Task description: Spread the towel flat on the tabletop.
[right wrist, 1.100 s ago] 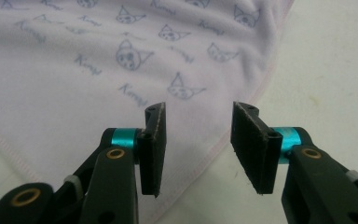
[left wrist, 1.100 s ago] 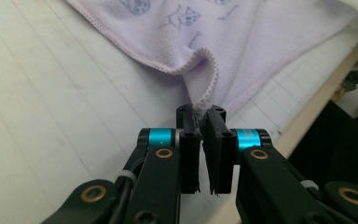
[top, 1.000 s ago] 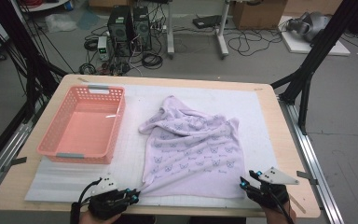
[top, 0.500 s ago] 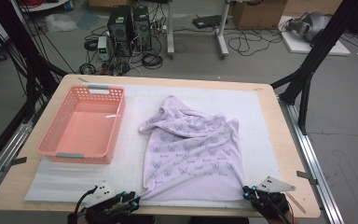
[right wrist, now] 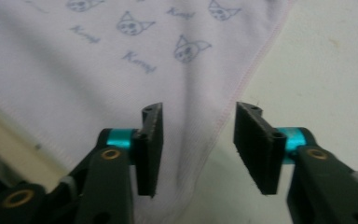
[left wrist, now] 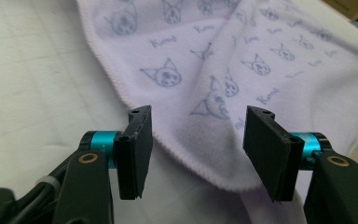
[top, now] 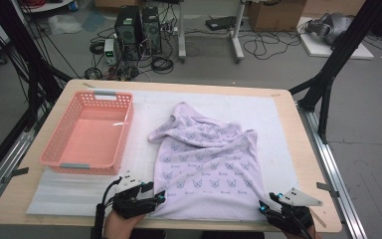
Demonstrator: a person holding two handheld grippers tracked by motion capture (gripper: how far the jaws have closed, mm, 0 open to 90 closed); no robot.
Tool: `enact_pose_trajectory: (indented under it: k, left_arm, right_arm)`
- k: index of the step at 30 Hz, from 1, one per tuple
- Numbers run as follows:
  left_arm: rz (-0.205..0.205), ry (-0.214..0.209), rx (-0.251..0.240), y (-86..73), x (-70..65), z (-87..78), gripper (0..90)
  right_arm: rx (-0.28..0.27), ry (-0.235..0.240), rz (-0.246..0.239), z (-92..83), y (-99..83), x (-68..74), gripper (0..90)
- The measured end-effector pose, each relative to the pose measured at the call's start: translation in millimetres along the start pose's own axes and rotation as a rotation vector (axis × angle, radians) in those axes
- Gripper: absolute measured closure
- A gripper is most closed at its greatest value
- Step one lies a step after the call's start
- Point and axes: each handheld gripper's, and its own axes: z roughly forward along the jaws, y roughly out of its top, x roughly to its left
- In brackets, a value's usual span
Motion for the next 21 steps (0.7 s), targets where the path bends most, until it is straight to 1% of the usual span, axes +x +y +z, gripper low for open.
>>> enact_pose_trajectory:
  k: [1, 3, 4, 5, 6, 7, 8, 9, 10, 11, 13, 16, 17, 19, 21]
  left_arm:
    - [0.008, 0.011, 0.009, 0.0, -1.3, 3.6, 42.0]
    - [0.03, 0.04, 0.002, -0.1, -4.1, 5.8, 43.8]
    - [0.066, 0.065, 0.006, -1.0, -6.1, 5.5, 46.5]
    - [0.119, 0.099, 0.007, -2.8, -8.0, 4.7, 53.1]
    - [0.153, 0.119, 0.0, -4.8, -9.1, 3.6, 61.5]
    - [0.15, 0.098, 0.008, -5.3, -7.9, 1.4, 73.1]
    - [0.138, 0.084, 0.014, -5.7, -7.3, -0.3, 84.3]
    - [0.139, 0.075, 0.025, -5.7, -6.8, -2.5, 85.1]
    - [0.133, 0.069, 0.032, -6.1, -7.3, -4.8, 85.4]
    - [0.141, 0.064, 0.044, -7.1, -7.8, -7.9, 85.6]
    - [0.135, 0.042, 0.048, -11.2, -8.9, -15.1, 85.6]
    - [0.123, -0.001, 0.045, -18.6, -8.9, -28.5, 85.5]
    - [0.12, -0.005, 0.042, -19.8, -8.5, -33.1, 85.6]
    - [0.11, -0.022, 0.033, -20.0, -9.6, -41.4, 85.6]
    - [0.119, -0.031, 0.031, -21.4, -12.5, -49.0, 85.5]
  right_arm:
    - [-0.001, 0.0, 0.008, 3.5, 0.5, -0.9, 49.5]
    - [0.011, 0.003, 0.015, 9.4, 0.6, -1.5, 49.9]
    - [0.006, 0.008, 0.024, 11.2, -0.1, -1.2, 52.9]
    - [0.0, 0.027, 0.036, 11.4, -0.6, -1.8, 60.0]
    - [0.0, 0.048, 0.05, 11.0, -1.2, -1.2, 66.8]
    - [-0.004, 0.065, 0.038, 10.5, -1.6, -0.4, 77.7]
    - [-0.005, 0.091, 0.021, 9.9, -1.9, 1.2, 85.3]
    - [0.002, 0.083, 0.004, 8.7, -1.8, 4.3, 85.8]
    - [0.009, 0.09, -0.008, 7.3, -1.3, 5.9, 86.0]
    - [0.014, 0.104, -0.016, 5.9, -1.3, 6.2, 86.1]
    - [0.026, 0.115, -0.021, 1.3, -3.2, 7.9, 86.1]
    - [0.016, 0.136, -0.032, -8.8, -8.1, 12.7, 86.2]
    - [0.014, 0.14, -0.045, -12.5, -9.3, 14.7, 86.2]
    - [0.01, 0.154, -0.048, -19.4, -11.5, 18.6, 86.2]
    - [0.01, 0.166, -0.053, -25.3, -14.5, 22.9, 86.2]
